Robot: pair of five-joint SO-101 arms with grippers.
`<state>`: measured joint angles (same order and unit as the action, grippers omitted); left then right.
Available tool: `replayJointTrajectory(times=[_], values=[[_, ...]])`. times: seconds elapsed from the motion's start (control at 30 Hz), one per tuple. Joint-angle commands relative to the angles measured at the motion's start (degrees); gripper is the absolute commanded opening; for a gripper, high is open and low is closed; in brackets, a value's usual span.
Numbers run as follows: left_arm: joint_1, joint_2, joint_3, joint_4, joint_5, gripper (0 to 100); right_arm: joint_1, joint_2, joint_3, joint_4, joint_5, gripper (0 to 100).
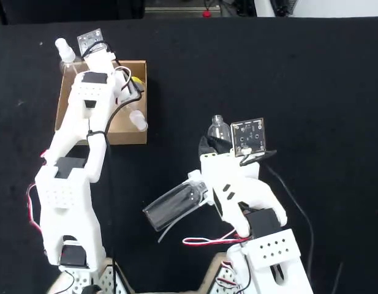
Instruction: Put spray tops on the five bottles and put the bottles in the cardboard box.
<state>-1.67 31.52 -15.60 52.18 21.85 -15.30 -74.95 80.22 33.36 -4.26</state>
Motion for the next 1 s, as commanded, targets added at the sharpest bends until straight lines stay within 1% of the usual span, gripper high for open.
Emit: replayJointTrajectory(times=[0.0, 0.13, 0.33, 0.5, 0.83, 0.97], values=[[0.75, -0.62, -0.22, 1.05, -0.35, 29, -0.53, -1.01, -0.66, -1.23, -0.26, 1.2], [0.75, -0.62, -0.66, 2.64, -0.35, 28, -0.53, -1.01, -0.66, -1.23, -0.26, 1.2], [1.19, -0.62, -0.75, 3.43, -0.44, 15, -0.53, -1.01, -0.66, -1.23, -0.26, 1.2], [1.36, -0.88, -1.45, 4.04, -0.53, 15, -0.53, -1.01, -0.66, -1.23, -0.26, 1.2], [1.45, -4.40, -14.90, 19.69, -0.35, 14, -0.53, -1.01, -0.66, -1.23, -0.26, 1.2], [1.27, -4.40, -18.86, 23.30, -0.35, 14, -0.53, -1.01, -0.66, -1.23, -0.26, 1.2]])
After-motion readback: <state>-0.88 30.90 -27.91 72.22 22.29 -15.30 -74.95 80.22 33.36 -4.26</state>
